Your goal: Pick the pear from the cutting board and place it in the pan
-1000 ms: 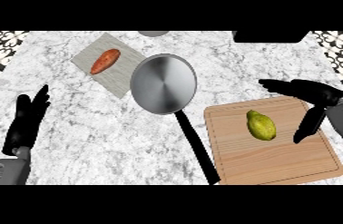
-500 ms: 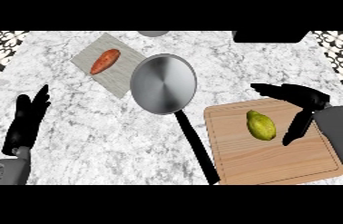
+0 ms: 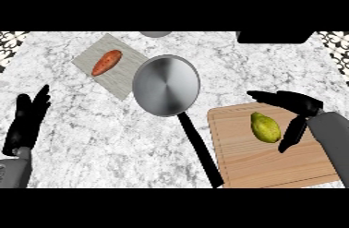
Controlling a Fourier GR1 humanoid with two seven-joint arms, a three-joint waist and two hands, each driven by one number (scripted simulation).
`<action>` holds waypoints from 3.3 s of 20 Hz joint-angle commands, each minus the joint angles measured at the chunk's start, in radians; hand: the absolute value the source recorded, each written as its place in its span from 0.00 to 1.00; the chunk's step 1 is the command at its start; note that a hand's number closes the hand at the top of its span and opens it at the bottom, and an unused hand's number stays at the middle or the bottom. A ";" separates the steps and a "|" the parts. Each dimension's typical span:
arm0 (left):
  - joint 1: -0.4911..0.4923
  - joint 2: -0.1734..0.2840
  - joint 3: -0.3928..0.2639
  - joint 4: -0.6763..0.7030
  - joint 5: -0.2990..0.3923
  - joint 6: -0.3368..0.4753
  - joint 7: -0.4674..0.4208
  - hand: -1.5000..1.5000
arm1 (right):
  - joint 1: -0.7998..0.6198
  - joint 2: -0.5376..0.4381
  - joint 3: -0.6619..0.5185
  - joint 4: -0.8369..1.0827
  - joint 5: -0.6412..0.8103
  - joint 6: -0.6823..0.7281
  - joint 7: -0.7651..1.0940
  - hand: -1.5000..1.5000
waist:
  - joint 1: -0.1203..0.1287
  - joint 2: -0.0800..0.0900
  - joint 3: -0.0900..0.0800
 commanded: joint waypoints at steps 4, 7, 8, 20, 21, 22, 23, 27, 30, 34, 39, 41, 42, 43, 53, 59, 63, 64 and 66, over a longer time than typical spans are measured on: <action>0.013 -0.013 0.017 -0.011 -0.021 -0.026 0.003 0.50 | -0.016 0.046 0.013 0.047 0.084 0.003 -0.041 0.00 | 0.001 0.001 0.000; 0.034 -0.016 0.024 -0.083 -0.016 -0.024 0.049 0.50 | 0.026 0.065 0.013 -0.043 0.084 -0.045 -0.069 1.00 | -0.003 -0.002 0.000; 0.129 -0.008 0.034 -0.138 0.010 -0.052 0.013 0.50 | -0.001 0.012 -0.001 -0.039 0.093 -0.047 -0.101 1.00 | 0.004 -0.002 0.000; 0.027 -0.079 0.013 -0.098 -0.084 -0.003 0.067 0.50 | -0.032 0.064 -0.077 0.095 0.148 -0.134 -0.151 1.00 | -0.001 -0.001 0.000; 0.001 -0.034 0.049 -0.055 -0.050 -0.051 0.045 0.50 | -0.063 0.023 -0.011 0.127 0.247 -0.223 -0.287 1.00 | 0.006 0.003 0.001; -0.005 -0.052 0.030 -0.053 -0.054 -0.040 0.020 0.50 | -0.115 -0.054 0.018 0.133 0.288 -0.248 -0.349 1.00 | 0.028 0.014 0.002; 0.035 -0.058 0.011 -0.060 -0.066 -0.045 0.001 0.50 | -0.165 -0.044 0.042 0.077 0.320 -0.304 -0.315 1.00 | 0.049 0.015 0.002; 0.014 -0.078 -0.011 -0.086 -0.065 -0.047 0.022 0.50 | -0.252 -0.158 0.120 0.024 0.464 -0.465 -0.436 1.00 | 0.087 0.028 0.005; -0.046 -0.066 0.001 -0.075 -0.058 -0.050 0.043 0.50 | -0.298 -0.107 0.045 0.062 0.420 -0.619 -0.547 1.00 | 0.074 0.034 0.007; -0.050 -0.077 -0.012 -0.090 -0.082 -0.024 0.070 0.50 | -0.365 -0.094 -0.074 0.120 0.300 -0.643 -0.727 1.00 | 0.066 0.027 0.006; -0.019 -0.064 0.016 -0.032 -0.072 -0.041 -0.002 0.50 | -0.450 -0.048 -0.086 0.260 0.293 -0.650 -0.824 1.00 | 0.058 0.022 0.002; -0.005 -0.058 0.013 -0.063 -0.064 -0.057 0.017 0.50 | -0.527 -0.019 -0.092 0.304 0.288 -0.617 -0.782 1.00 | 0.064 0.019 0.002; -0.026 -0.059 0.014 -0.068 -0.070 -0.047 0.035 0.50 | -0.547 0.014 -0.080 0.334 0.309 -0.641 -0.767 1.00 | 0.063 0.020 0.002; -0.014 -0.048 0.023 -0.044 -0.060 -0.068 0.012 0.50 | -0.546 0.009 -0.097 0.372 0.299 -0.648 -0.799 1.00 | 0.061 0.022 0.002; -0.016 -0.072 0.014 -0.045 -0.095 -0.030 0.016 0.50 | -0.703 0.303 -0.121 0.492 0.276 -0.622 -0.561 1.00 | 0.048 0.013 0.000; -0.021 -0.094 0.013 -0.025 -0.094 -0.030 -0.014 0.50 | -0.706 0.385 -0.106 0.565 0.315 -0.688 -0.536 1.00 | 0.045 0.019 0.000; -0.046 -0.065 0.028 -0.031 -0.079 -0.059 0.027 0.50 | -0.761 0.467 -0.110 0.610 0.323 -0.724 -0.447 1.00 | 0.067 0.027 0.000; -0.068 -0.064 0.036 -0.016 -0.086 -0.043 0.017 0.50 | -0.766 0.464 -0.111 0.620 0.323 -0.705 -0.449 1.00 | 0.061 0.027 0.000; -0.028 -0.100 0.009 -0.024 -0.092 -0.042 -0.026 0.50 | -0.720 0.489 -0.088 0.625 0.317 -0.745 -0.453 1.00 | 0.081 0.026 -0.001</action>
